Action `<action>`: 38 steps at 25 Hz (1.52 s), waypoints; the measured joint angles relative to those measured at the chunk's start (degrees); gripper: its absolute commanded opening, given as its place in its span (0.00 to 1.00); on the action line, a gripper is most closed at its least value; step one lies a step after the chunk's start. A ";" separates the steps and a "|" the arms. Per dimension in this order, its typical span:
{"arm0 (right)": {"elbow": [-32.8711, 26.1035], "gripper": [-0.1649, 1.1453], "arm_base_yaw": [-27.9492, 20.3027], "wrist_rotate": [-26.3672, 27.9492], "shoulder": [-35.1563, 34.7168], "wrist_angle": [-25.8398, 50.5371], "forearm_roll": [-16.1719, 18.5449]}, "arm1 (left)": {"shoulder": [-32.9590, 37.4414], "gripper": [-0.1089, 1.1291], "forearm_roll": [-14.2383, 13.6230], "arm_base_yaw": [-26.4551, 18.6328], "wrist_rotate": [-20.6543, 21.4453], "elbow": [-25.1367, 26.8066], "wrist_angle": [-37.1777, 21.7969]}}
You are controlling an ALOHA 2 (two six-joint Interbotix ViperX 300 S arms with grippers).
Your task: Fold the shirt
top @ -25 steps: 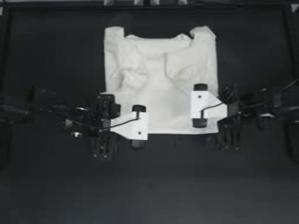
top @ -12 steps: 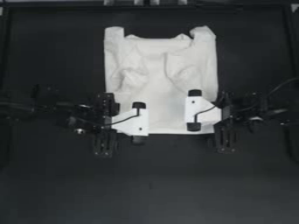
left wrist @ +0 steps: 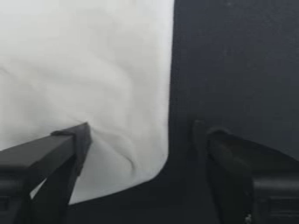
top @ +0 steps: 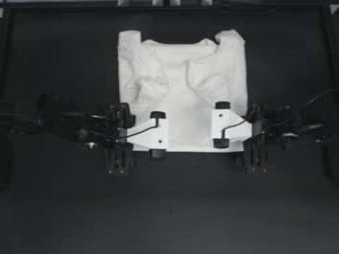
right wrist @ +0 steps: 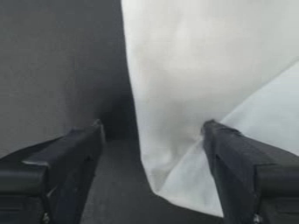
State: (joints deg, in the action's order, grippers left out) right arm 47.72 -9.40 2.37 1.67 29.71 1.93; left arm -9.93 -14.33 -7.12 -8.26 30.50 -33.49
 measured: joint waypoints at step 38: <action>1.85 0.17 12.22 25.75 13.45 3.43 5.27 | 8.53 0.12 -7.47 16.26 -25.49 1.58 -11.87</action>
State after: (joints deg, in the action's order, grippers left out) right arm 49.57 2.81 28.13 15.12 33.13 7.21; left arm -1.41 -21.80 9.14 -33.75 32.08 -45.35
